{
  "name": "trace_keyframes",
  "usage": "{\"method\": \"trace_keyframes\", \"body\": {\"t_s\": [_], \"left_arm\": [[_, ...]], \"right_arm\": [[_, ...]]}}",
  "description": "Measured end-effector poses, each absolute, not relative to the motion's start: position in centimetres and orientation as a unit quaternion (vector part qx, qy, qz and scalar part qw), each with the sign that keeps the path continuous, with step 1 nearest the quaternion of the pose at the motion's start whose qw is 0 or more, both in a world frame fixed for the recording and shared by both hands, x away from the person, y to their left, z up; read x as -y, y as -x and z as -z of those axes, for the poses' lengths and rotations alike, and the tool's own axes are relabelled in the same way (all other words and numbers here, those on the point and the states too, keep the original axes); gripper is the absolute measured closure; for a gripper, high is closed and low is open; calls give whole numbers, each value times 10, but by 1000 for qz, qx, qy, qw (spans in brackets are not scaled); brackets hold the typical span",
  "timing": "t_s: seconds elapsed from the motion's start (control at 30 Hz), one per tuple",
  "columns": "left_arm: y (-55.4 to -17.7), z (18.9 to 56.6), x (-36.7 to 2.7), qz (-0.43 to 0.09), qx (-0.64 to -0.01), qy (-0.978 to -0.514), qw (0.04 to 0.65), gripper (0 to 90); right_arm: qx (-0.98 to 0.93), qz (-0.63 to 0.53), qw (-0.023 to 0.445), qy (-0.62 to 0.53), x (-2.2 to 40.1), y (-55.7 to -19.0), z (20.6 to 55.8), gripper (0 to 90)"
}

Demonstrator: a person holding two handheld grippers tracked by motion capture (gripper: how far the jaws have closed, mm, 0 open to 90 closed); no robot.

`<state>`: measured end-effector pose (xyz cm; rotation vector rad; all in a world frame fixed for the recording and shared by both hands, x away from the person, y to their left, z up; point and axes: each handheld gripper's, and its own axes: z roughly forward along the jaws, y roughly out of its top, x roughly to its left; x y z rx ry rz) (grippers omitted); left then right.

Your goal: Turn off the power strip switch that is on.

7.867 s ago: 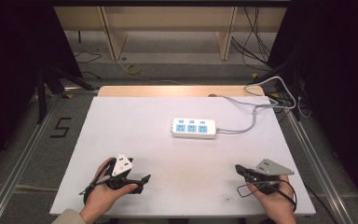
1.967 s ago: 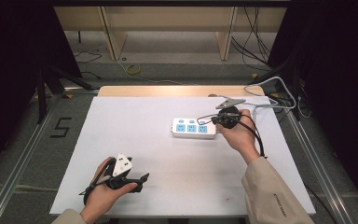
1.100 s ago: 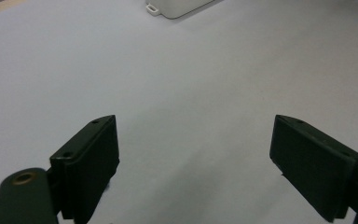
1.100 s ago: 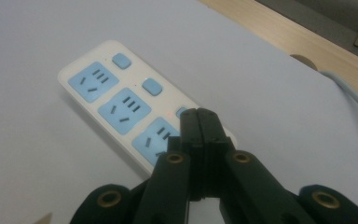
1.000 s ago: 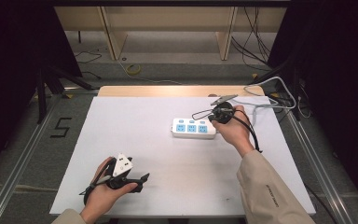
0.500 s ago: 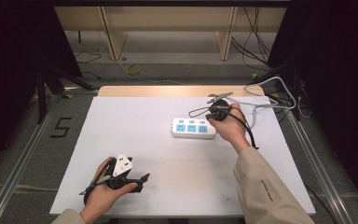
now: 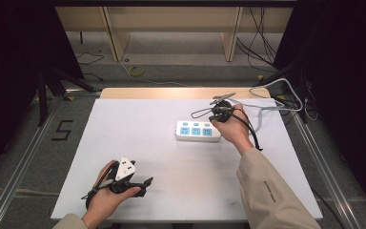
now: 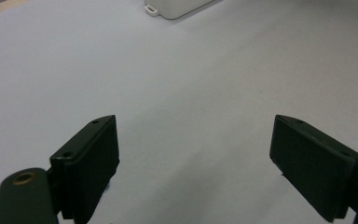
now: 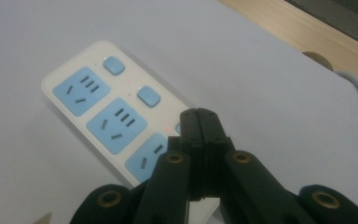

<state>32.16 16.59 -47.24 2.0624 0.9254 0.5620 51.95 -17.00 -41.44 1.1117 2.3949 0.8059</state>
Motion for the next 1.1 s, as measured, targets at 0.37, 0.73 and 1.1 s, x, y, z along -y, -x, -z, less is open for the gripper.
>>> {"method": "trace_keyframes", "body": {"t_s": [0.37,0.73,1.1], "left_arm": [[-322,472,-166,-221,-366,-812,397,153],[-322,472,-166,-221,-366,-812,397,153],[-322,473,-166,-221,-366,-812,397,153]], "right_arm": [[-853,-281,185,-399,167,-525,415,900],[-854,-276,180,-403,168,-528,418,900],[-855,-271,176,-406,166,-531,419,900]]}}
